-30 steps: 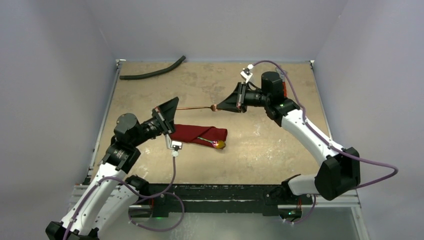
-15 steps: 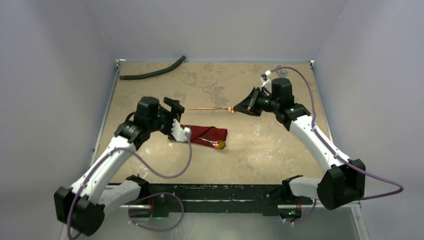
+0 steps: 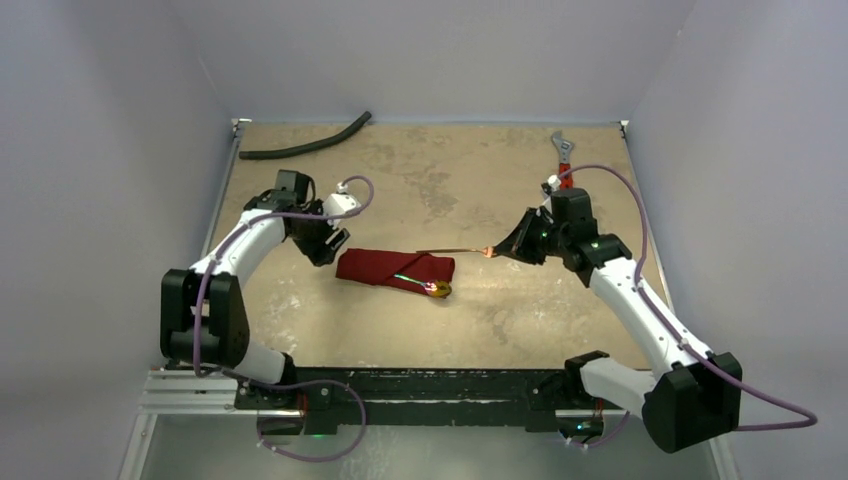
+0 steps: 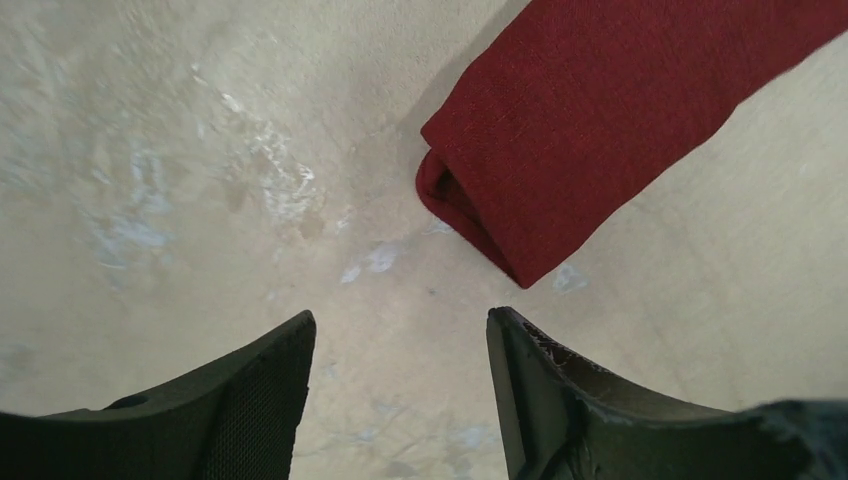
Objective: Fold the napkin into a case and place the utensils inside
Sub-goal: Insert the fork into the folded napkin.
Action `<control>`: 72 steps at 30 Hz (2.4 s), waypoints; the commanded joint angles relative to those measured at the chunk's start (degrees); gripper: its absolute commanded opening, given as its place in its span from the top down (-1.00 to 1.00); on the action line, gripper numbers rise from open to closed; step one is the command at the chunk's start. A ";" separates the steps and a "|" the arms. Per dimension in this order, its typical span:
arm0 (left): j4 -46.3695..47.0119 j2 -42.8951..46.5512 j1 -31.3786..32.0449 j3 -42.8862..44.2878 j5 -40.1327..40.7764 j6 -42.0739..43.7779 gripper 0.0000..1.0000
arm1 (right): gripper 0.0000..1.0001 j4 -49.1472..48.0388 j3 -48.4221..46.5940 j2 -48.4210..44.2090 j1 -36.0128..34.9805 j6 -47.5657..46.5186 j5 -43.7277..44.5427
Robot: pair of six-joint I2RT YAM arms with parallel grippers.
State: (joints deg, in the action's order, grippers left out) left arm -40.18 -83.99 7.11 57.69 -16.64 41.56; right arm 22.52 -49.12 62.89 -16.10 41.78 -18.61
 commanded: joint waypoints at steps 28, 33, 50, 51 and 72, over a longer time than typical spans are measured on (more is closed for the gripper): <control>9.98 -11.90 -2.01 -2.03 -7.96 -25.63 0.32 | 1.00 -8.46 7.18 2.82 0.04 -1.99 -2.57; 10.21 -12.39 -1.95 -1.76 -8.14 -26.55 0.37 | 1.00 -11.37 7.39 4.78 -0.69 -0.13 -3.56; 8.34 -12.08 -2.02 -0.83 -8.73 -25.95 0.37 | 1.00 -19.60 5.71 12.70 -10.45 7.71 3.39; 8.18 -12.04 -2.02 -0.78 -8.70 -25.70 0.38 | 1.00 -19.62 5.44 13.14 -10.59 7.85 3.89; 5.04 -12.85 -1.97 0.63 -8.82 -21.71 0.44 | 1.00 -36.07 11.16 16.94 -16.77 17.32 8.37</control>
State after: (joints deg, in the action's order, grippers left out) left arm -34.02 -96.25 5.58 56.21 -25.02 18.11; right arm -8.14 -37.47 77.89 -30.76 56.77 -12.53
